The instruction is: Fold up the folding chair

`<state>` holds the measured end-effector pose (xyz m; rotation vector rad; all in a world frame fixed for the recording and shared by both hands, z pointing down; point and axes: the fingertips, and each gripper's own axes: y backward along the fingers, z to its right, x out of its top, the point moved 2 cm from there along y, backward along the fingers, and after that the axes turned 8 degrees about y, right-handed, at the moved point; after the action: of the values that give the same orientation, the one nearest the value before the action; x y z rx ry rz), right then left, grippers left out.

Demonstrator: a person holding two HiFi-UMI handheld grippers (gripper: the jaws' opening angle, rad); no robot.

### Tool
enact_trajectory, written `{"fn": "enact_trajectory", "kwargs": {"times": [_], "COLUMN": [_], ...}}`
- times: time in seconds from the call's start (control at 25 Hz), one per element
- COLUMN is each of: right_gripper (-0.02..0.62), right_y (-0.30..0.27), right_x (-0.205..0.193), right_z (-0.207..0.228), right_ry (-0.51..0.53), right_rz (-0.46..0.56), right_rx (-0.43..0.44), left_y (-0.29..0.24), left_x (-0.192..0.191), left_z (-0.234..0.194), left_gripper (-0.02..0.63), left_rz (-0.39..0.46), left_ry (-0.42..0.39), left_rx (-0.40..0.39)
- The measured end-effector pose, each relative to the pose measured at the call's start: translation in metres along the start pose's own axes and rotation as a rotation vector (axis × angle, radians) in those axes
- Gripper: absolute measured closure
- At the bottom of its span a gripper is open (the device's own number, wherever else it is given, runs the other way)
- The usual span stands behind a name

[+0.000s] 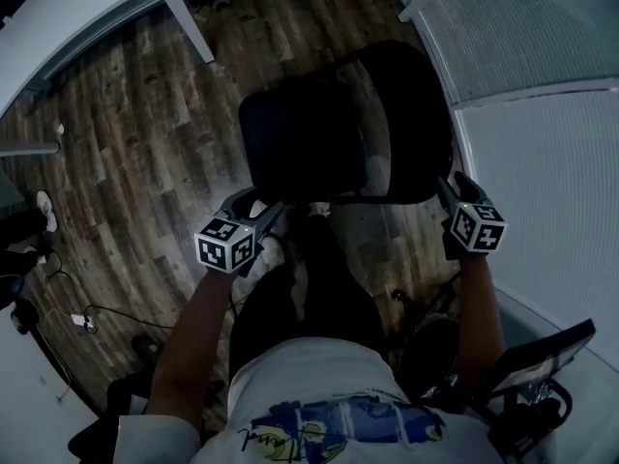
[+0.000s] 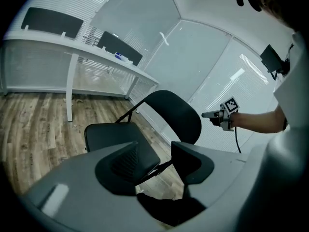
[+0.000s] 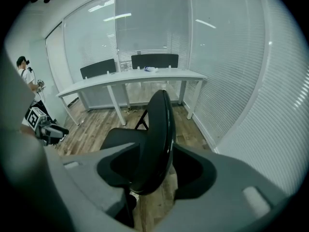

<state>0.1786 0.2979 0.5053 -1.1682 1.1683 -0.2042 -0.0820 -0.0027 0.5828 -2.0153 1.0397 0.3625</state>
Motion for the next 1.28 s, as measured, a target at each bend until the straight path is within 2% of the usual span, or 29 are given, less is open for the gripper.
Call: {"fn": "enact_trajectory", "kwargs": {"times": [0.16,0.44,0.56,0.8,1.08,1.16,1.28], "right_gripper": [0.391,0.391,0.391,0.391,0.391,0.391,0.391], "right_y": [-0.012,-0.040,-0.043,-0.046,-0.048,-0.049,-0.052], "right_x": [-0.012,-0.022,-0.023,-0.020,-0.020,-0.019,-0.014], "right_z": [0.010,0.010,0.009,0.007,0.009,0.007,-0.001], "right_ry": [-0.036,-0.027,-0.044,-0.058,-0.044,-0.079,-0.186], "right_rz": [0.017,0.008,0.028,0.059,0.107,0.124,0.133], "right_rx": [0.003,0.012,0.040,0.065,0.063,0.071,0.116], "left_y": [-0.018,-0.043,-0.059,-0.087,-0.117,-0.123,-0.133], "left_x": [-0.022,-0.063,-0.082,-0.114,-0.128,-0.132,-0.141], "left_z": [-0.027,-0.101,-0.117,-0.152,-0.187,-0.199,-0.218], "left_gripper": [0.368,0.354,0.347,0.328,0.302,0.290,0.276], "left_rz": [-0.010,-0.044,-0.066,-0.076,-0.088,-0.090,-0.085], "left_ry": [0.031,0.124,0.145,0.235,0.251,0.268,0.316], "left_rx": [0.032,0.109,0.112,0.112,0.130,0.133,0.135]}}
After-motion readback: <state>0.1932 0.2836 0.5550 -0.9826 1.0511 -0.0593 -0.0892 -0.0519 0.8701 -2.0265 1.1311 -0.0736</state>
